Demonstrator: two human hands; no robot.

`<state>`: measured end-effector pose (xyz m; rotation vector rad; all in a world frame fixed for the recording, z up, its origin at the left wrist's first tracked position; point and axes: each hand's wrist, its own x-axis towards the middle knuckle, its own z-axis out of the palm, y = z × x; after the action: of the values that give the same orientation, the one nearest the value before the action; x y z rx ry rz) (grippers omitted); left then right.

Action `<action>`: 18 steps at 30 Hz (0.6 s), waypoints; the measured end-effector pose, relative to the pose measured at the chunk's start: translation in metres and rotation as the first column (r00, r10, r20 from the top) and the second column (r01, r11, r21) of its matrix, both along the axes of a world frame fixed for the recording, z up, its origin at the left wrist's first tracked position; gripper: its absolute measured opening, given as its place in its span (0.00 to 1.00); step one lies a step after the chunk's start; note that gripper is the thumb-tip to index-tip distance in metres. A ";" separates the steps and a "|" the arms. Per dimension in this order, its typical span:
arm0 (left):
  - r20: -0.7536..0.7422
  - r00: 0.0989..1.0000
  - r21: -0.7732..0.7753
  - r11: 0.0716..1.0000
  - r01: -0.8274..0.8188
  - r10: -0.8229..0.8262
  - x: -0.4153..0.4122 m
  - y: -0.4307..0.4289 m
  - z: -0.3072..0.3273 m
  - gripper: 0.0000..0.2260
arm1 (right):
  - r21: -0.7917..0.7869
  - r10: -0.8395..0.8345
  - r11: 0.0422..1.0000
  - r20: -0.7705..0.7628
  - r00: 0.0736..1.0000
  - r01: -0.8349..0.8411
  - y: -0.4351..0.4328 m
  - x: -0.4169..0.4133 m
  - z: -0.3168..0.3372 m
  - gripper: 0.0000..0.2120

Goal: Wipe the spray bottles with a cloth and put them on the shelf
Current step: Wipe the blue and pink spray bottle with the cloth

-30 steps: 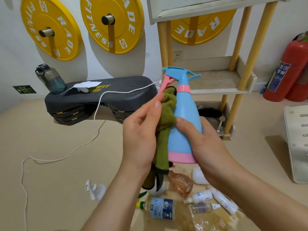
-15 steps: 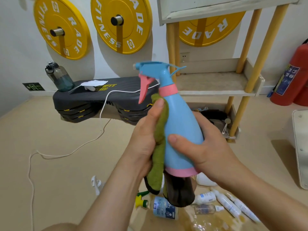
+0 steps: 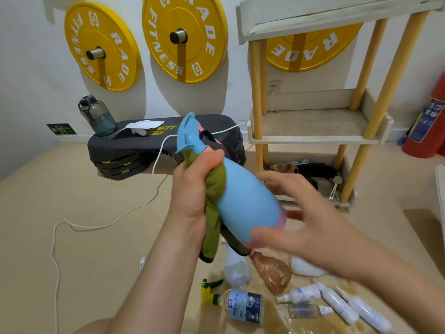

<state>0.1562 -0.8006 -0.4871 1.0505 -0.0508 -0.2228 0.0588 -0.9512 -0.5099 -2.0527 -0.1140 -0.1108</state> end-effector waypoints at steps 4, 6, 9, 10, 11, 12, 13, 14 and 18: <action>-0.006 0.982 -0.050 0.981 0.189 -0.189 -0.010 0.000 -0.001 0.10 | 0.306 0.227 0.937 -0.160 0.961 -0.170 -0.012 -0.003 0.009 0.34; -0.015 0.992 0.005 0.992 0.124 -0.124 -0.008 -0.004 -0.002 0.10 | 0.247 0.149 0.963 -0.178 0.973 -0.103 0.000 -0.005 -0.002 0.33; -0.067 0.995 0.047 0.997 -0.065 0.068 -0.006 -0.011 -0.001 0.10 | -0.442 -0.219 0.861 0.123 0.968 0.250 0.018 -0.005 -0.017 0.42; -0.061 0.991 0.065 0.991 -0.115 0.119 -0.008 -0.014 -0.001 0.09 | -0.569 -0.277 0.724 0.278 0.920 0.390 0.023 -0.004 -0.024 0.46; -0.046 0.987 0.090 0.985 -0.150 0.155 -0.010 -0.016 -0.002 0.08 | -0.609 -0.302 0.650 0.342 0.890 0.454 0.029 -0.003 -0.030 0.48; -0.042 0.982 0.105 0.979 -0.176 0.182 -0.011 -0.017 -0.003 0.09 | -0.612 -0.306 0.624 0.381 0.873 0.486 0.033 -0.004 -0.032 0.47; -0.053 0.977 0.098 0.975 -0.200 0.206 -0.009 -0.015 -0.002 0.09 | -0.609 -0.269 0.643 0.388 0.882 0.464 0.035 -0.006 -0.034 0.46; -0.066 0.974 0.082 0.974 -0.212 0.218 -0.006 -0.011 0.000 0.09 | -0.598 -0.218 0.689 0.369 0.904 0.410 0.032 -0.007 -0.034 0.46; -0.051 0.998 0.031 0.999 -0.030 0.032 0.002 0.007 0.002 0.13 | 0.057 0.036 0.998 -0.096 0.995 -0.031 0.002 -0.009 0.005 0.38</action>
<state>0.1581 -0.7931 -0.4852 1.0748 0.0151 -0.2226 0.0499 -0.9496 -0.5052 -1.9956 -0.0844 0.0063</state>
